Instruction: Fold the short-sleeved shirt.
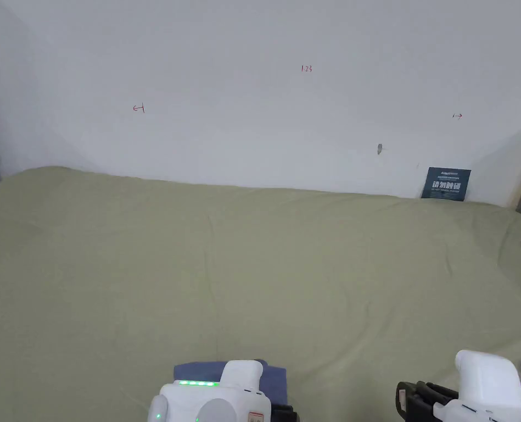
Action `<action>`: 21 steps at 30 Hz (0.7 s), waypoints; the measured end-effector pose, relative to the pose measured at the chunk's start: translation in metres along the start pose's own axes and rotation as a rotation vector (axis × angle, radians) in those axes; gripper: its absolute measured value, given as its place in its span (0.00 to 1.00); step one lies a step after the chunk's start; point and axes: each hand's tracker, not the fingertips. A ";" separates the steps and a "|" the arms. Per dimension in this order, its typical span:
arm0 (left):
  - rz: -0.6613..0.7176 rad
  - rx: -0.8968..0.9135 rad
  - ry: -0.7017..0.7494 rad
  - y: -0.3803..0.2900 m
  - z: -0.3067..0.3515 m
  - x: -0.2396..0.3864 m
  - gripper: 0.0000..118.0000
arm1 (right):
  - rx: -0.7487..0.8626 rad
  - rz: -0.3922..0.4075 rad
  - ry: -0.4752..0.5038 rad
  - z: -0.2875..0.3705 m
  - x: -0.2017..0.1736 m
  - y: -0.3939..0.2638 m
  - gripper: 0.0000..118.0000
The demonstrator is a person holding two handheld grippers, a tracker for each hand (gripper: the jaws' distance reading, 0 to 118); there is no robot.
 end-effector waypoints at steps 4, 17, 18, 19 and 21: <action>-0.027 0.104 -0.153 0.010 0.043 -0.014 0.59 | 0.000 0.008 0.014 -0.002 -0.001 0.001 0.01; 0.013 0.215 -0.153 0.007 0.037 -0.088 0.00 | 0.027 -0.012 0.024 0.001 0.008 0.004 0.01; 0.006 0.186 -0.172 0.002 0.024 -0.082 0.00 | 0.030 -0.015 0.019 0.003 0.009 0.004 0.01; 0.007 0.167 -0.178 -0.003 0.014 -0.078 0.00 | 0.036 -0.020 0.016 0.004 0.011 0.004 0.01; 0.015 0.118 -0.180 -0.017 -0.009 -0.068 0.00 | 0.044 -0.030 0.017 0.009 0.013 0.004 0.01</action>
